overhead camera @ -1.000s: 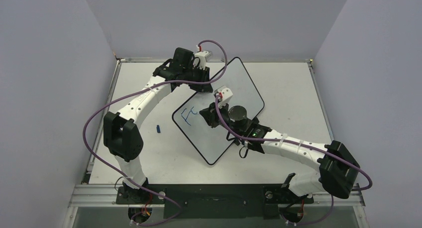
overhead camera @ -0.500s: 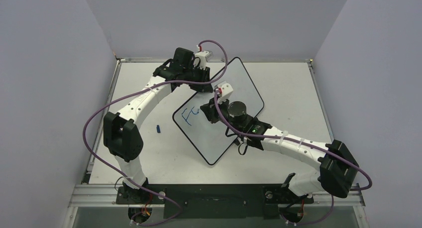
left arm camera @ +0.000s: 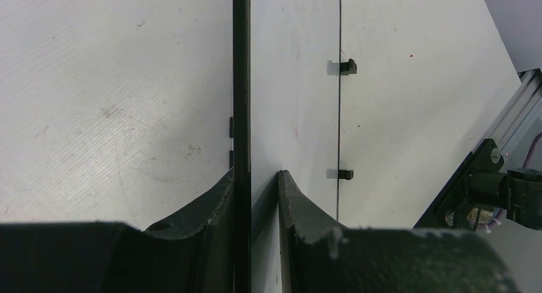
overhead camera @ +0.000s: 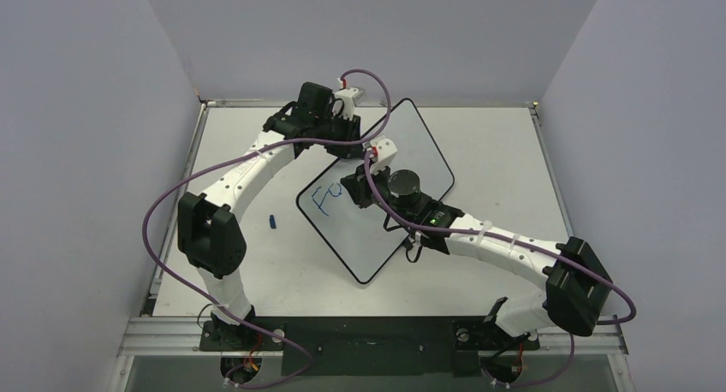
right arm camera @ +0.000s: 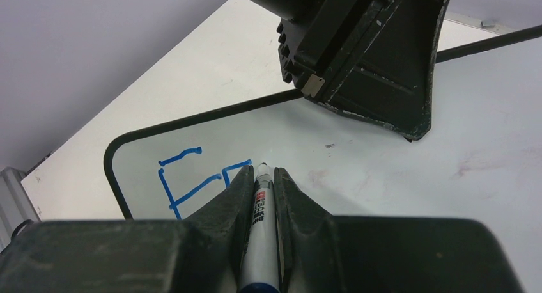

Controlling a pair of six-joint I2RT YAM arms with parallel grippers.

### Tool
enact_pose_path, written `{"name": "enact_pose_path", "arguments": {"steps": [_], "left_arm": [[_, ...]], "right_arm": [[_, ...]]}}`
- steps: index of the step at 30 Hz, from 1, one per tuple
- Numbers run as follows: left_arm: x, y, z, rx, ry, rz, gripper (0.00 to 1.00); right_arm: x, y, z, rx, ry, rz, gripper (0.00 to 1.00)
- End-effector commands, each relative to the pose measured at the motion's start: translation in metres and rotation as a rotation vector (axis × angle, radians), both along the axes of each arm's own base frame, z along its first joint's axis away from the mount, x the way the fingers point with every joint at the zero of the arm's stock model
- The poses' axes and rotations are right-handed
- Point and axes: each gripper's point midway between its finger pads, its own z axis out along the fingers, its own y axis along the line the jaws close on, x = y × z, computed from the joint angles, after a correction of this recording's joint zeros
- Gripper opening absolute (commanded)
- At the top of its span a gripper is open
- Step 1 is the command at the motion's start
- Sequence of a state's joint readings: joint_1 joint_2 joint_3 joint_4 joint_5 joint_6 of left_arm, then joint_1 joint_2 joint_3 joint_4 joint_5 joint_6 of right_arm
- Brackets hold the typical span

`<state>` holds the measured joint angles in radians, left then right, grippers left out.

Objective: Write a sentence on the whiteboard

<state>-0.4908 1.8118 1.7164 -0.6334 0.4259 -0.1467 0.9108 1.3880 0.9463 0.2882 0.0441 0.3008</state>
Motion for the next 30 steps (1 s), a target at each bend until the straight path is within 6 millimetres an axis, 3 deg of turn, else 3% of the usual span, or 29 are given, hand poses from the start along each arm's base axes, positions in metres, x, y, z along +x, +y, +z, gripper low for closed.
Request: {"name": "enact_pose_path", "arguments": {"steps": [1, 12, 30], "left_arm": [[0.012, 0.003, 0.045, -0.018, -0.194, 0.005, 0.00], [0.011, 0.003, 0.045, -0.014, -0.194, 0.007, 0.00], [0.011, 0.003, 0.046, -0.015, -0.197, 0.009, 0.00]], "right_arm": [[0.000, 0.013, 0.024, 0.056, -0.029, 0.026, 0.00], [-0.002, 0.017, 0.018, 0.054, -0.015, 0.037, 0.00], [-0.005, -0.013, -0.016, -0.008, 0.011, -0.039, 0.00]]}}
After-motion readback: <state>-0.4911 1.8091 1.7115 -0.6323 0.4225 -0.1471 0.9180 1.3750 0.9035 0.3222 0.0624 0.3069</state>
